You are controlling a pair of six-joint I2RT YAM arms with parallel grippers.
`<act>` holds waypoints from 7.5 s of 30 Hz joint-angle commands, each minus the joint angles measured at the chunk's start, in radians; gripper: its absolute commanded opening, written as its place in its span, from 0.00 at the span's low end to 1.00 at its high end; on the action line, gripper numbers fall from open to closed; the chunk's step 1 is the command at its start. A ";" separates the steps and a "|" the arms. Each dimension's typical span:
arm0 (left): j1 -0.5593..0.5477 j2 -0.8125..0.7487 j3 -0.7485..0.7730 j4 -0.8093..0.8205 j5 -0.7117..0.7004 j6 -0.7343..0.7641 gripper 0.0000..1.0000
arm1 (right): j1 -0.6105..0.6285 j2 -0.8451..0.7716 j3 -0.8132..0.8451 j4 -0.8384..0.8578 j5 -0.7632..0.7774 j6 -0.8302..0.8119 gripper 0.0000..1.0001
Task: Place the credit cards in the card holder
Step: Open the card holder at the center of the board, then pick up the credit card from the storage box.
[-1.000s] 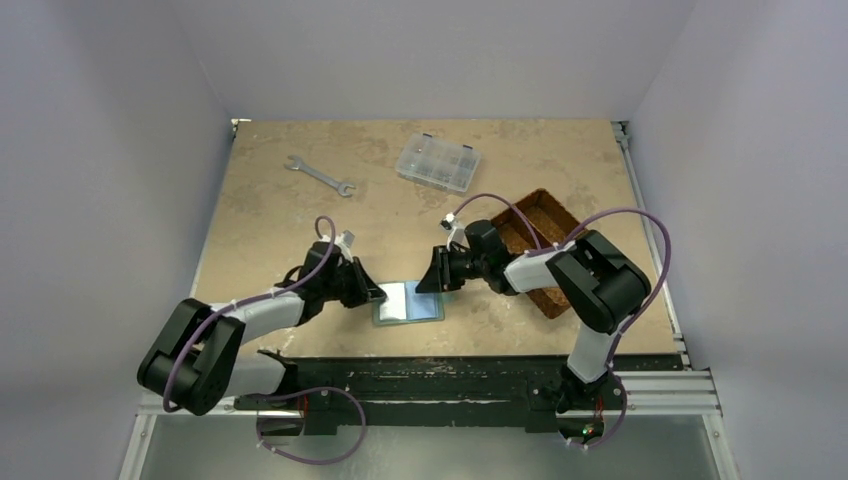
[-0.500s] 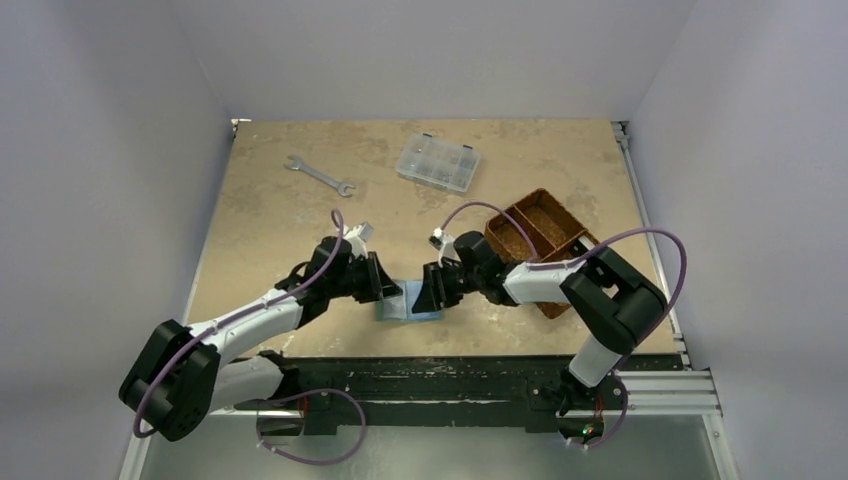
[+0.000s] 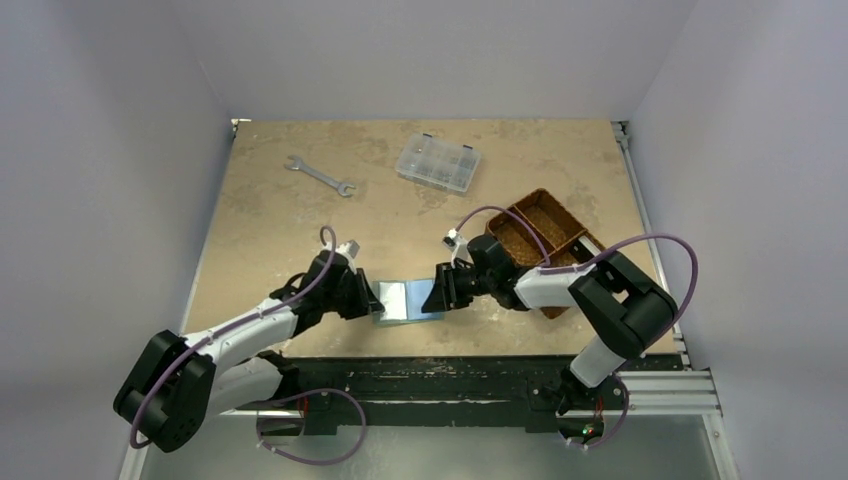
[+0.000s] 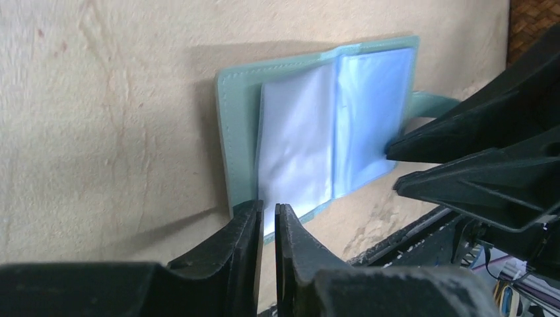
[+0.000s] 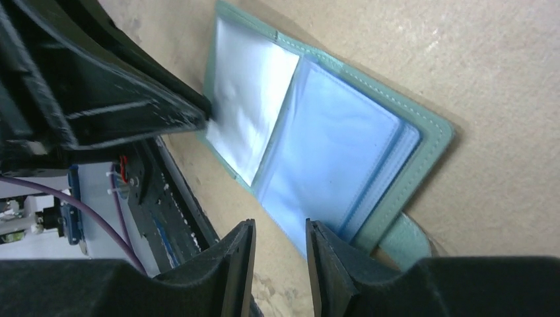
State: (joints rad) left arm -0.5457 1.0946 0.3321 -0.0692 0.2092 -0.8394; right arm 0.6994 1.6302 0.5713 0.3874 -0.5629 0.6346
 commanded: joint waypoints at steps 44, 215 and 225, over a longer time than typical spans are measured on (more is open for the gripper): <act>0.003 0.115 0.705 -0.317 0.087 0.397 0.63 | -0.110 -0.281 0.437 -0.744 0.401 -0.210 0.75; -0.126 0.023 0.621 -0.286 -0.060 0.510 0.72 | -0.652 -0.395 -0.039 -0.508 0.823 -1.463 0.99; -0.131 0.024 0.622 -0.287 -0.060 0.513 0.72 | -0.652 -0.386 -0.048 -0.482 0.882 -1.520 0.99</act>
State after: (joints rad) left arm -0.6701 1.1400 0.9550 -0.3687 0.1555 -0.3470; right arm 0.0456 1.2377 0.5217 -0.1165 0.3061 -0.8440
